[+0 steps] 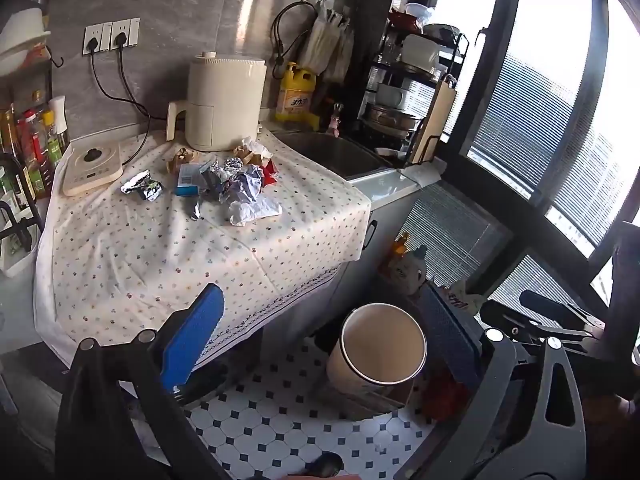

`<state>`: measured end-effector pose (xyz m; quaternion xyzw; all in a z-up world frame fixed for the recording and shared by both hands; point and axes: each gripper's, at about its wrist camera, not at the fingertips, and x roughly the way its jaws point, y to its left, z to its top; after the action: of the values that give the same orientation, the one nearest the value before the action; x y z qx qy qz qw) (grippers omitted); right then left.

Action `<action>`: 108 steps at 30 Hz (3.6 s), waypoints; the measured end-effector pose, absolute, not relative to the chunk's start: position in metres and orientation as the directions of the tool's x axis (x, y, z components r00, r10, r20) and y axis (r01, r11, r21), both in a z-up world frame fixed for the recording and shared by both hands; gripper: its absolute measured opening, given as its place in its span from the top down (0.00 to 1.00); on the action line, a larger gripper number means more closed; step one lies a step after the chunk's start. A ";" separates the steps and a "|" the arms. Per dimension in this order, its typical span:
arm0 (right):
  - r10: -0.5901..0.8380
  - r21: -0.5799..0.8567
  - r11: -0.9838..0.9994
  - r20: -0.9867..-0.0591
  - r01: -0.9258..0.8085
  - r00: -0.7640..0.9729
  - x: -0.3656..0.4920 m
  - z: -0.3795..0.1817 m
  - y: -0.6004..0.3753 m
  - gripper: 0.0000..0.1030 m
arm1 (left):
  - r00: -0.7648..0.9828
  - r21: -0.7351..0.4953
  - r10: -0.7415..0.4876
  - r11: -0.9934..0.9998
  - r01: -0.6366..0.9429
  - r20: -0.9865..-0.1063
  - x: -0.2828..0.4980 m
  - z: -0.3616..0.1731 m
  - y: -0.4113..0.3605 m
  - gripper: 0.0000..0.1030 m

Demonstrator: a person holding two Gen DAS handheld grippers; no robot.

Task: Collect trash

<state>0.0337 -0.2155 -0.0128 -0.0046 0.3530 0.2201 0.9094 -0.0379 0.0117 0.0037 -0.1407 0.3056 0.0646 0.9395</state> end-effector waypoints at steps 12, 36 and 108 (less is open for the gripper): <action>0.384 0.130 0.910 -0.619 -0.393 0.685 0.010 -0.005 -0.215 0.08 | 0.831 -0.208 0.024 0.964 -0.166 -0.556 -0.059 0.011 0.009 0.06; 0.356 0.135 0.927 -0.616 -0.351 0.702 -0.002 -0.002 -0.216 0.08 | 0.835 -0.202 0.000 0.970 -0.133 -0.550 -0.072 0.015 0.012 0.06; 0.578 0.170 0.702 -0.703 -0.692 0.415 0.246 -0.060 0.017 0.21 | 0.728 -0.250 0.270 0.817 -0.519 -0.630 0.050 -0.031 0.187 0.08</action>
<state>0.2458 0.0169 -0.0600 -0.0732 0.3862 0.3790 0.8378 0.0497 0.1874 -0.0311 -0.2098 0.2975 0.2177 0.9056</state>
